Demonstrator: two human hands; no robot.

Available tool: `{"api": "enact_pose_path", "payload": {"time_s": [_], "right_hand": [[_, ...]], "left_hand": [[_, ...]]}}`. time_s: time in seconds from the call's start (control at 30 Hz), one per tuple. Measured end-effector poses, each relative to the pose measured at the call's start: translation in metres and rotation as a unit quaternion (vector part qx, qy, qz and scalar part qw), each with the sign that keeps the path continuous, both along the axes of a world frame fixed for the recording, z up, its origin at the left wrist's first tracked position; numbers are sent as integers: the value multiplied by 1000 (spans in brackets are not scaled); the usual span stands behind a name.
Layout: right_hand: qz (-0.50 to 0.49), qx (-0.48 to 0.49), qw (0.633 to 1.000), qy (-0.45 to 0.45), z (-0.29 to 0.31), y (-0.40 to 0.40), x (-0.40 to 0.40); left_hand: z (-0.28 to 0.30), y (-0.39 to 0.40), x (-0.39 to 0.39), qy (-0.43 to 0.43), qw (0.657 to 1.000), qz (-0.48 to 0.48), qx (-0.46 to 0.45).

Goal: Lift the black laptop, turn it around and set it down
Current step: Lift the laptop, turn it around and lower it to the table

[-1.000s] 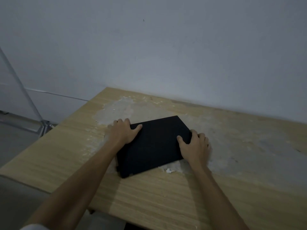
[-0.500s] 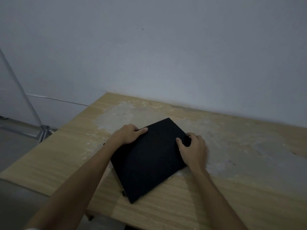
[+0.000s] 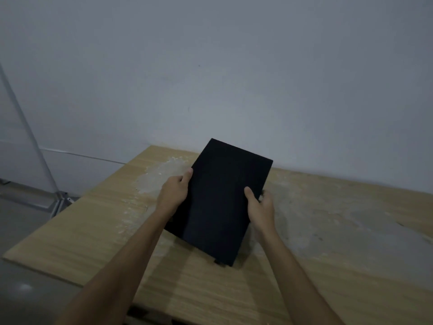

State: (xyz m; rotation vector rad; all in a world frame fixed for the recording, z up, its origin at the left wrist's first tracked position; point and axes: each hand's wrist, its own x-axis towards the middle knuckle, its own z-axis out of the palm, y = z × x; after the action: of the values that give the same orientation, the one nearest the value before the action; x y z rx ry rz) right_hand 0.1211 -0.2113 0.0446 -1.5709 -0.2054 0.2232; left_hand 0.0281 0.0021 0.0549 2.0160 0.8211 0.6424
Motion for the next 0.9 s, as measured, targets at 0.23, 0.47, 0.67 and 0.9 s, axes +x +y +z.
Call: {"api": "enact_pose_path", "payload": {"time_s": [0.23,0.47,0.67,0.9], "right_hand": [[-20,52,998,18,30,3,9],[-17,-64,986,-155,73,-19,38],[-37,-259,906,-333,131,-41,51],[-25,-365,808,-462,161,-52,43]], "left_hand": [[-4,-28,1,-70,984,-18,-161],[24,-33,7,-78,951,-104,-281],[49,-20,14,-188,900,-162,-358],[80,-17,8,-202,939,-218,-171]]}}
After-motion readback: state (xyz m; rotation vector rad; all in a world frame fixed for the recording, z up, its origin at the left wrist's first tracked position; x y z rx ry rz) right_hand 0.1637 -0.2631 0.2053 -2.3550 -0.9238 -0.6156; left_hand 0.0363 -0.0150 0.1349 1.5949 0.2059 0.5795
